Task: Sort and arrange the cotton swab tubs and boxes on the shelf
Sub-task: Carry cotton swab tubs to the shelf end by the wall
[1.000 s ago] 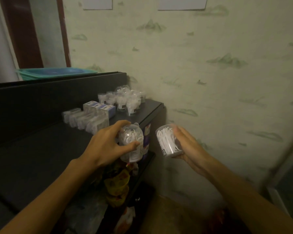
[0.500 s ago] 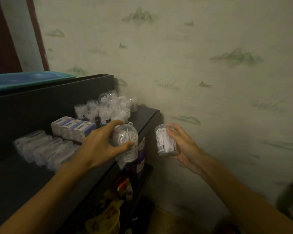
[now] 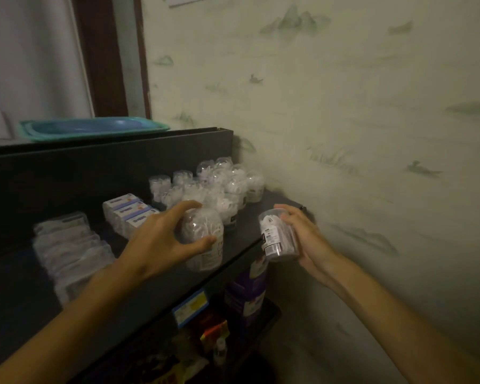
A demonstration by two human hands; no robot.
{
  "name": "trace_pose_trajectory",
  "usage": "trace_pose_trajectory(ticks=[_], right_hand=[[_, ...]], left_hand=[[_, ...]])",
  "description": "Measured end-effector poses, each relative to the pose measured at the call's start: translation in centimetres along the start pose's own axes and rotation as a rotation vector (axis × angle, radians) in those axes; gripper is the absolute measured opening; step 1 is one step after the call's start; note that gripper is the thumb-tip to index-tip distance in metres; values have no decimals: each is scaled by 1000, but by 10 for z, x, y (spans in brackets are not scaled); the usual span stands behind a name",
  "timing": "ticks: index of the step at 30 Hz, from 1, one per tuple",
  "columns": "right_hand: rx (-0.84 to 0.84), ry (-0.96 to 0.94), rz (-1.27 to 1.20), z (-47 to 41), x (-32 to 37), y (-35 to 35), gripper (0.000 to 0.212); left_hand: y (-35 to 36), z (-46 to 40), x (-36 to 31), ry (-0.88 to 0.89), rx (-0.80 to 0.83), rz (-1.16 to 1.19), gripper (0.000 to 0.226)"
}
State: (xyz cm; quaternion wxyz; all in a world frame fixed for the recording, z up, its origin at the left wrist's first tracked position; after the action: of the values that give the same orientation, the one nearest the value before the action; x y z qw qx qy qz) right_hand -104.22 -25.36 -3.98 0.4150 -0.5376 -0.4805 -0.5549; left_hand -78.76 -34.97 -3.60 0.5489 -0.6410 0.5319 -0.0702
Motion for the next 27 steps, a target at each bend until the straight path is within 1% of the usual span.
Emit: trace_pose_trajectory(ticks=[2,3,5,6,9,12,14,19,23,27], right_hand=[[49,-13,21,-15,4,-9,16],[68,-21,51,-21,5,-13,21],[116,-44,137,-30,6,-20,39],[138,-57,167,-34,6,-23,42],[216,-58,206,-47,1,-31,41],[272,-37,254,-60,-6,-38,41],[288,-50,292,-67,-11,-41,43],[310,-104,370,-87,-20,-43,53],[341,-137,452,-101,-29,-41,54],[335,-182,480,-110,-37,-38,52]], left_hand=[[2,-5,-4,-51,-37,6,78],[4,-7,-5,-77,-60,12,76],[9,-8,-8,-118,-108,-1,70],[12,-8,-10,-137,-127,-16,69],[19,-4,-12,-225,-158,-34,72],[24,0,-15,-305,-172,-46,80],[28,2,-18,-320,-190,-61,82],[36,5,-27,-363,-227,-77,76],[34,8,-29,-353,-226,-106,70],[26,11,-29,-377,-237,-123,74]])
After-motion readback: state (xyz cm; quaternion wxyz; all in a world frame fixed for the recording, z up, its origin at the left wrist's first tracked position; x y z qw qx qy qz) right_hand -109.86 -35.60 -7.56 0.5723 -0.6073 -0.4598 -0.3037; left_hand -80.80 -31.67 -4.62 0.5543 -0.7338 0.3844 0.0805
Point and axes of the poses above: each hand's wrist, its own z-axis away from the middle knuckle, its own y-axis out of the palm, x = y × z, the point moved 1 cm from there along -z, towards the middle knuckle, and after that the axes turned 9 degrees about x, right-handed, at the moved point
